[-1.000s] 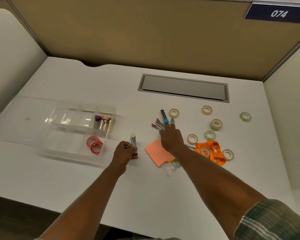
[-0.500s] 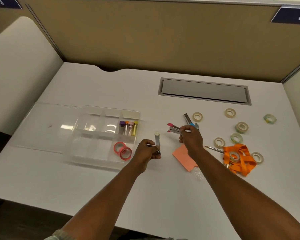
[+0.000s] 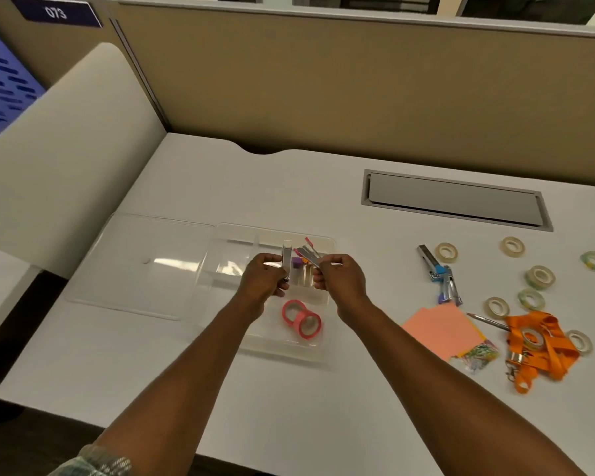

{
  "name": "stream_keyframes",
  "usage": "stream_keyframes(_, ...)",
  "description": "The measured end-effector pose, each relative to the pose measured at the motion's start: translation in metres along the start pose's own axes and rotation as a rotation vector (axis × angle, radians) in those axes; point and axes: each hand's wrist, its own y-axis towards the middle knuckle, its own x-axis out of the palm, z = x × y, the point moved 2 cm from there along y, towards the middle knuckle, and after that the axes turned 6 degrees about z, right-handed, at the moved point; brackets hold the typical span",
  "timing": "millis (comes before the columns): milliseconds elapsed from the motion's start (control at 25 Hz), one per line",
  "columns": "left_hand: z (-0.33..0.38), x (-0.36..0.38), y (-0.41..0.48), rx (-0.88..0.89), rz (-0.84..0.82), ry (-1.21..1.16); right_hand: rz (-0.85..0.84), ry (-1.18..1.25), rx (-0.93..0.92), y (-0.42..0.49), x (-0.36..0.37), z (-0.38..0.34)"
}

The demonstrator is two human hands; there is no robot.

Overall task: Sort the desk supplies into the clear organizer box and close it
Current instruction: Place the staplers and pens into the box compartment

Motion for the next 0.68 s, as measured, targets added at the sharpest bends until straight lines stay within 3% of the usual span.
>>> stream_keyframes(320,0.002,-0.029,0.043,0.022,0.11,0.187,0.012,-0.324,-0.193,-0.009,0.08,-0.011)
stream_keyframes(520,0.006,-0.022,0.051,0.207,0.202,0.487,0.014,-0.489,-0.386,-0.01,0.098,-0.006)
stream_keyframes(680,0.004,-0.018,0.053,0.304,0.194,0.591,-0.022,-0.716,-0.466,-0.007,0.103,-0.001)
